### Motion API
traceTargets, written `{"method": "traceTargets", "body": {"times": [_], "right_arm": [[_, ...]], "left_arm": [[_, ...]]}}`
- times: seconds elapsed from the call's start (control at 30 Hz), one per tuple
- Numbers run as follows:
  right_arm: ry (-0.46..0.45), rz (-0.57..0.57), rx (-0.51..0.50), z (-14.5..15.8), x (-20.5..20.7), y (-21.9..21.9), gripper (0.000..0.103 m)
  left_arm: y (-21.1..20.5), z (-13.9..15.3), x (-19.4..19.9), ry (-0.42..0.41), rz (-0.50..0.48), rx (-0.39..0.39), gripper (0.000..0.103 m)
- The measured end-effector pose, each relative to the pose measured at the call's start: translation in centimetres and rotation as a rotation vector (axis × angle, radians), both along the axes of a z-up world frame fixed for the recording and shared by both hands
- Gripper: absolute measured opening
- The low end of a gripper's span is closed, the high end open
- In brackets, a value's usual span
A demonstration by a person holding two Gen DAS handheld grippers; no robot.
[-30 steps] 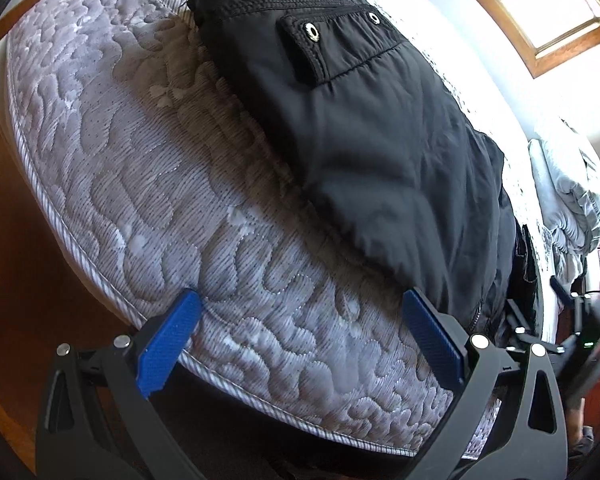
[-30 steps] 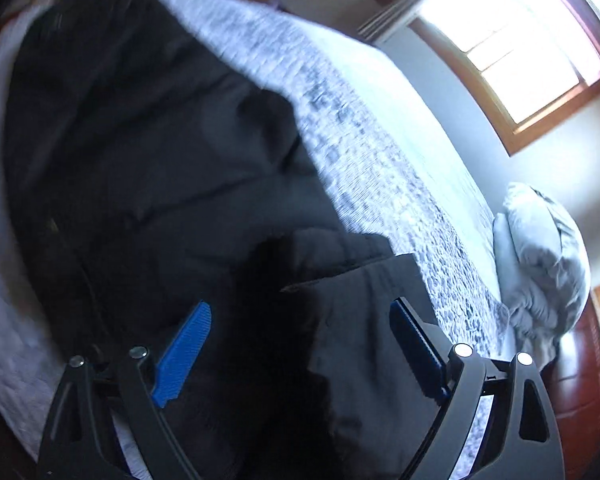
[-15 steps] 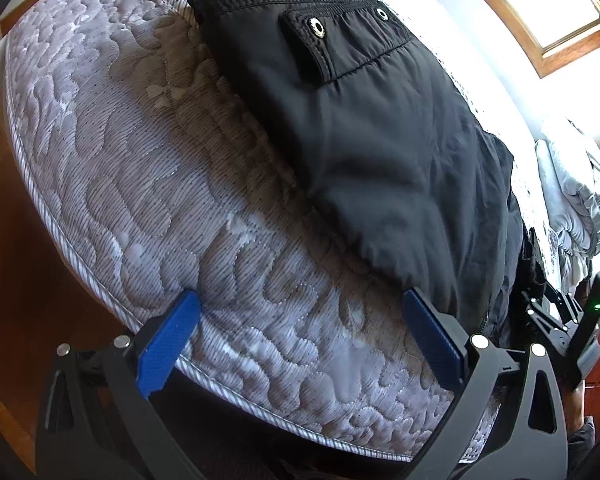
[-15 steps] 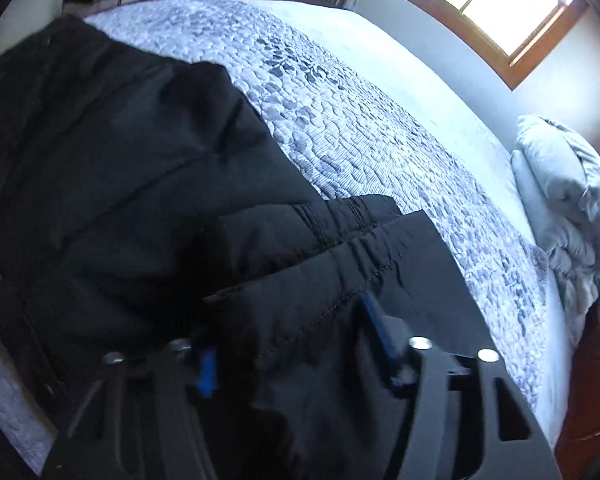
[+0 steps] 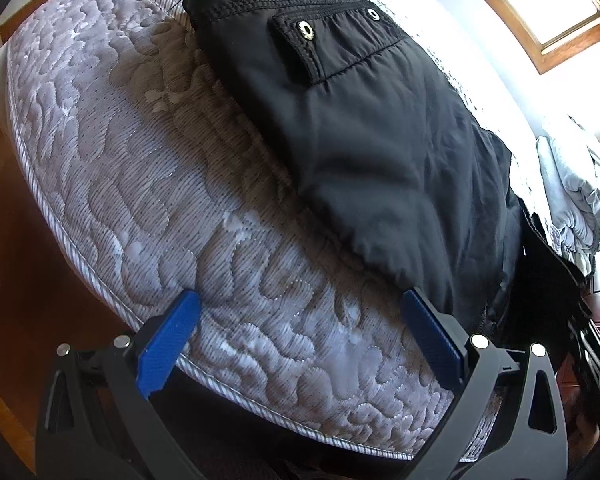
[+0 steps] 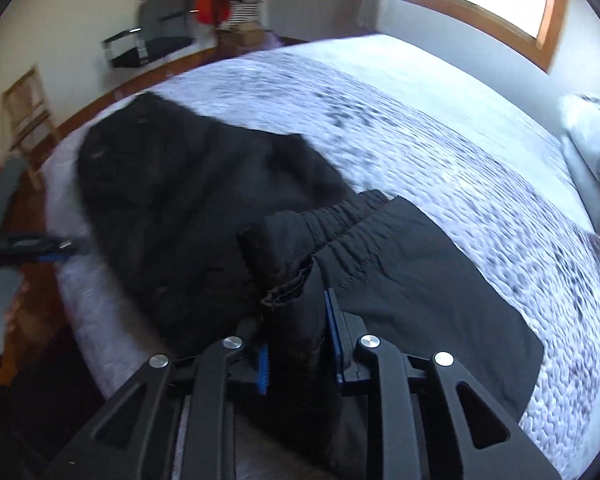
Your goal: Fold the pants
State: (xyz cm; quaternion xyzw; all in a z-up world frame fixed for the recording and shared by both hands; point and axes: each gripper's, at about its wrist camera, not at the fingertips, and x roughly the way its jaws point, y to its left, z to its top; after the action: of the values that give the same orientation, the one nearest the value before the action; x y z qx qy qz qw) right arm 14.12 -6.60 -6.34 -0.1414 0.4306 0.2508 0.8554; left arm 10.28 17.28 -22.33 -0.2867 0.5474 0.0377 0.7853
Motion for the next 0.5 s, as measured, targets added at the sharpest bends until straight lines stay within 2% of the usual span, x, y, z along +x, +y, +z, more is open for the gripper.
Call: {"method": "traceTargets", "body": {"times": [0.07, 0.17, 0.27, 0.33, 0.4, 0.47, 0.5], "right_arm": [[-0.001, 0.045, -0.007, 0.0, -0.6, 1.3, 0.022], [-0.017, 0.051, -0.029, -0.9, -0.8, 3.1, 0.022], [0.015, 0.019, 0.024, -1.8, 0.3, 3.7, 0.023], [0.019, 0.022, 0.012, -2.5, 0.4, 4.2, 0.022], [0.037, 0.024, 0.043, -3.6, 0.8, 4.2, 0.023], [0.053, 0.015, 0.069, -4.0, 0.9, 3.9, 0.024], [0.062, 0.016, 0.084, -4.2, 0.9, 3.8, 0.03]], "left_arm": [[0.0, 0.4, -0.2, -0.004, -0.004, -0.004, 0.1], [-0.4, 0.8, -0.4, -0.008, -0.01, -0.004, 0.1], [-0.8, 1.4, -0.8, -0.01, -0.014, -0.008, 0.1], [-1.0, 1.7, -1.1, -0.01, -0.017, -0.006, 0.1], [-1.2, 2.1, -1.5, -0.014, -0.018, -0.001, 0.1], [-1.2, 2.5, -1.8, -0.016, -0.018, 0.0, 0.1], [-1.3, 2.7, -1.9, -0.015, -0.017, 0.0, 0.1]]}}
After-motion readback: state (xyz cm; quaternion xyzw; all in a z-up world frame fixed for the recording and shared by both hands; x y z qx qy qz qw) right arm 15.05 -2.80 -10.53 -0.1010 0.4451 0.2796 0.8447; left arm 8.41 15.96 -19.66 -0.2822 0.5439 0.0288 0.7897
